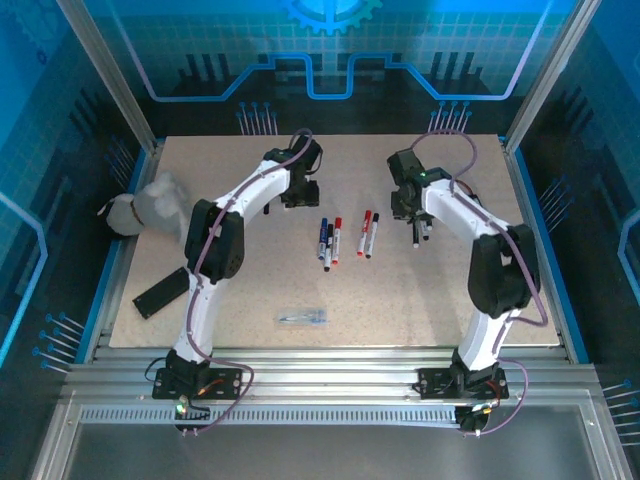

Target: Open the pen caps

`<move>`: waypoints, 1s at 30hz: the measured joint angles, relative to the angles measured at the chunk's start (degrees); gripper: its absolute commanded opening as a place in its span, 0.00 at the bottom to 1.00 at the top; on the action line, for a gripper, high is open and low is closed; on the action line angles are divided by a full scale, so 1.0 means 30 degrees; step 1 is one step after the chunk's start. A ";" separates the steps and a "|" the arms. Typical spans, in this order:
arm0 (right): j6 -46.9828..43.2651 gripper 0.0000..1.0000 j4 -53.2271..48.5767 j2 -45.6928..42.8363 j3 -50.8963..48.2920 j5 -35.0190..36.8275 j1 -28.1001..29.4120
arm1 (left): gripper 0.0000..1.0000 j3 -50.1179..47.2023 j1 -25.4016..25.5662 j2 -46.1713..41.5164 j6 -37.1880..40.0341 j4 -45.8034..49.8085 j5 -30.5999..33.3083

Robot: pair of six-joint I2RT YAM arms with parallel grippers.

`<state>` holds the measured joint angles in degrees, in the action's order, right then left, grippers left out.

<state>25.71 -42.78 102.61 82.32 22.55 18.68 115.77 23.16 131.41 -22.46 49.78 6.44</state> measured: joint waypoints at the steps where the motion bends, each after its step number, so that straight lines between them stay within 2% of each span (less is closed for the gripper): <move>1: 0.0058 0.43 0.0248 -0.0597 -0.0291 -0.0401 0.0277 | 0.44 -0.0204 0.0117 -0.0131 -0.0015 -0.0138 -0.0087; 5: 0.0495 0.44 0.1064 -0.1661 -0.1282 -0.1792 0.1260 | 0.45 -0.0714 0.0532 -0.0211 -0.0022 -0.0393 -0.0284; 11: 0.1005 0.44 0.1486 -0.1647 -0.1960 -0.3184 0.2135 | 0.46 -0.0787 0.1013 -0.0211 -0.0029 -0.0583 -0.0452; 30: 0.1158 0.43 0.1807 -0.1450 -0.1960 -0.3745 0.2186 | 0.44 -0.1494 0.1712 -0.0146 -0.0022 -0.0794 -0.0605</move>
<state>29.19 -37.36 98.26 76.44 11.31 25.23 111.28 28.29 130.98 -22.52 47.40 4.62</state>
